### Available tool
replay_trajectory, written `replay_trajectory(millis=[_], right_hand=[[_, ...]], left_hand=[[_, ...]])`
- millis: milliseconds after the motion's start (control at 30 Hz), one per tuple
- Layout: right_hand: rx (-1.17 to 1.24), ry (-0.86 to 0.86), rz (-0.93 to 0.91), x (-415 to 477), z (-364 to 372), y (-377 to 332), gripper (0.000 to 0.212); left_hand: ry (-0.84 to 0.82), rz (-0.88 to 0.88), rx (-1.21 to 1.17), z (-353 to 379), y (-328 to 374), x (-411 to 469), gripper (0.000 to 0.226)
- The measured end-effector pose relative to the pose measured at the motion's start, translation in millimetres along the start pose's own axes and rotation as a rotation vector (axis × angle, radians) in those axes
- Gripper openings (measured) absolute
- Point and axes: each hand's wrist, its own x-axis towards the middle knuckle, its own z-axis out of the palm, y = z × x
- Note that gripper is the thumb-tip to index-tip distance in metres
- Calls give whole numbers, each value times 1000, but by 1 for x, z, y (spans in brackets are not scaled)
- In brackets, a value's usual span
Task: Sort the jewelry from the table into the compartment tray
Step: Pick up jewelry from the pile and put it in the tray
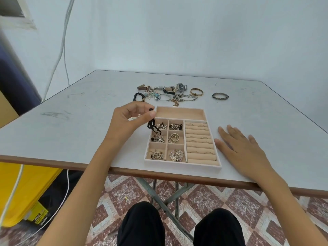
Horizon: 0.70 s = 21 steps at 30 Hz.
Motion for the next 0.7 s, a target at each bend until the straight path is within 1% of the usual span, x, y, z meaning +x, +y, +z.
replay_trajectory(millis=[100,367,533,700], right_hand=[[0,8,-2,0,0,0,64],[-3,8,-1,-1,0,-1,64],[-6,11,0,0,0,-1,65],[-1,15,1,-1,0,-2,64]], left_hand=[[-64,46,107,0,1,-6,21],[-209,67,276,0,3,-5,18],[-296,91,319,0,4,-4,22],[-348,139,362,-1,1,-4,17]])
